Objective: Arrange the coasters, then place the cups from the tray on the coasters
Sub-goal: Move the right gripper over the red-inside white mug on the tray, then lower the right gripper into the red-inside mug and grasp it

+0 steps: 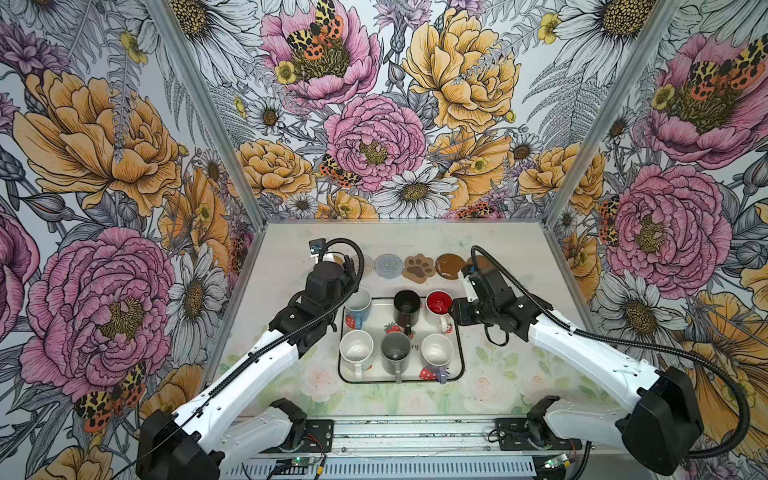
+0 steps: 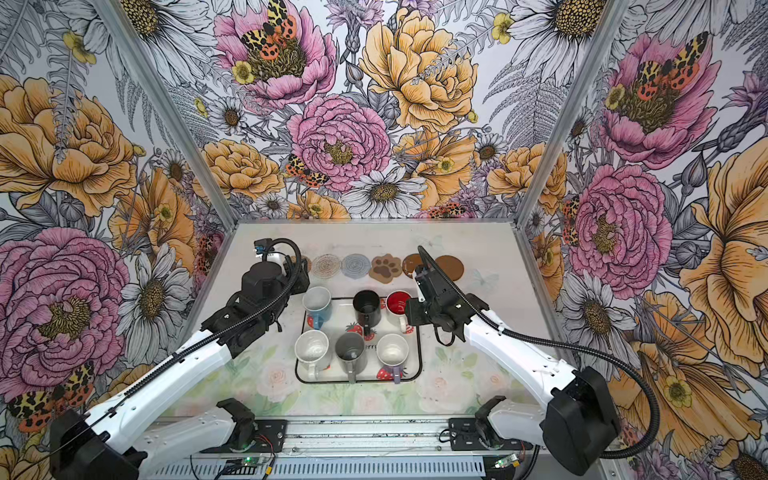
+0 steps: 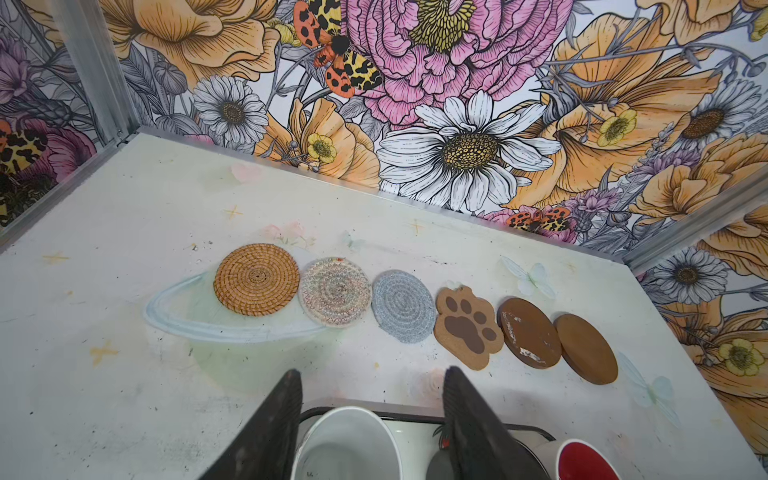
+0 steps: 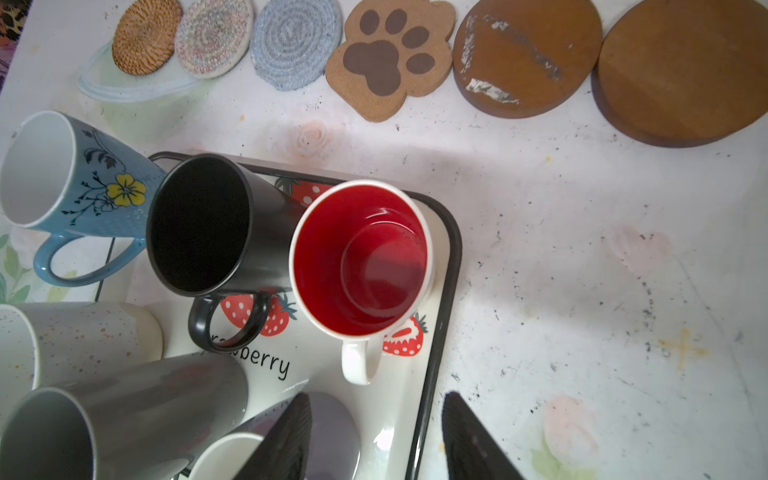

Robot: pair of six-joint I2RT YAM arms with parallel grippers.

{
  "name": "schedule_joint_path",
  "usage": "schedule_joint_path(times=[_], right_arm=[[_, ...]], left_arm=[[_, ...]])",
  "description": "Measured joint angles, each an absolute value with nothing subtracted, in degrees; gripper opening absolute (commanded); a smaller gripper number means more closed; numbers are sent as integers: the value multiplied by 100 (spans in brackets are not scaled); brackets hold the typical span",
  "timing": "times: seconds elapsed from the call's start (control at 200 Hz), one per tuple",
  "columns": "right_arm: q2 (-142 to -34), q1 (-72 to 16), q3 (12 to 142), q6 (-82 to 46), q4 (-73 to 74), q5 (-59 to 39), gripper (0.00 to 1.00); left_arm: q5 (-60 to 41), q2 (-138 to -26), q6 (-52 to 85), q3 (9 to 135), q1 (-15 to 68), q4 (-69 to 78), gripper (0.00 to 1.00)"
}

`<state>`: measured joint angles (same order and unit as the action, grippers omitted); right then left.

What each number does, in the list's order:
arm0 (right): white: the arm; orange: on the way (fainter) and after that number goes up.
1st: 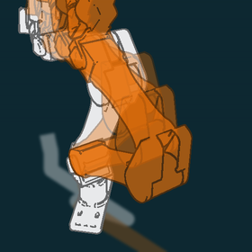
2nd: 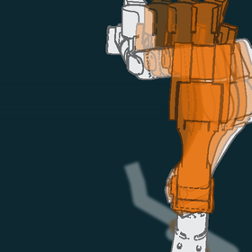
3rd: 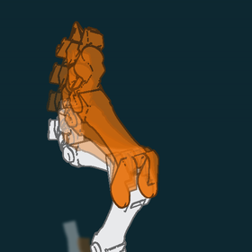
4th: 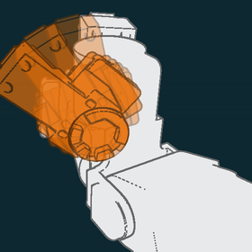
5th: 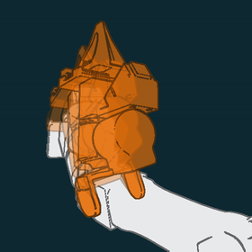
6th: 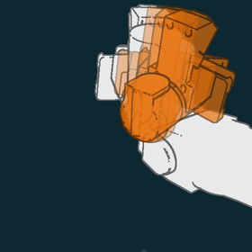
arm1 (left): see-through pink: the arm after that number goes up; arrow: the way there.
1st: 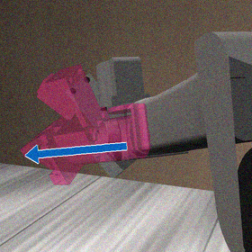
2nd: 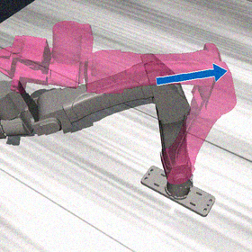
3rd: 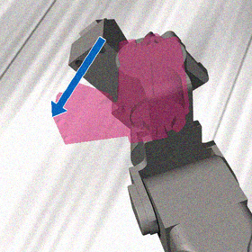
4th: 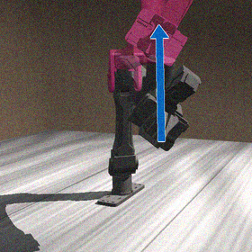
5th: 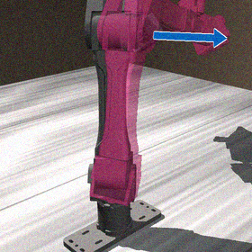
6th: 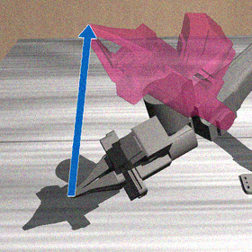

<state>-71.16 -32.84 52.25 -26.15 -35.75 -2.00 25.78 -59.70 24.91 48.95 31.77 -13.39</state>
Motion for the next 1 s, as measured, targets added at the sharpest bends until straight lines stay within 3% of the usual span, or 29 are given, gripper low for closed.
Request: schedule_joint_path(times=[0.51, 1.001], right_arm=[[-8193, -3597, 5223, -2875, -3380, -154, 55], [-8696, -3695, 5223, -2985, -3059, -89, 63]], left_arm=[[2615, -5970, 2383, 4818, 3168, -1299, 61], [2615, -5961, 2383, 4711, 3059, -1297, 63]])
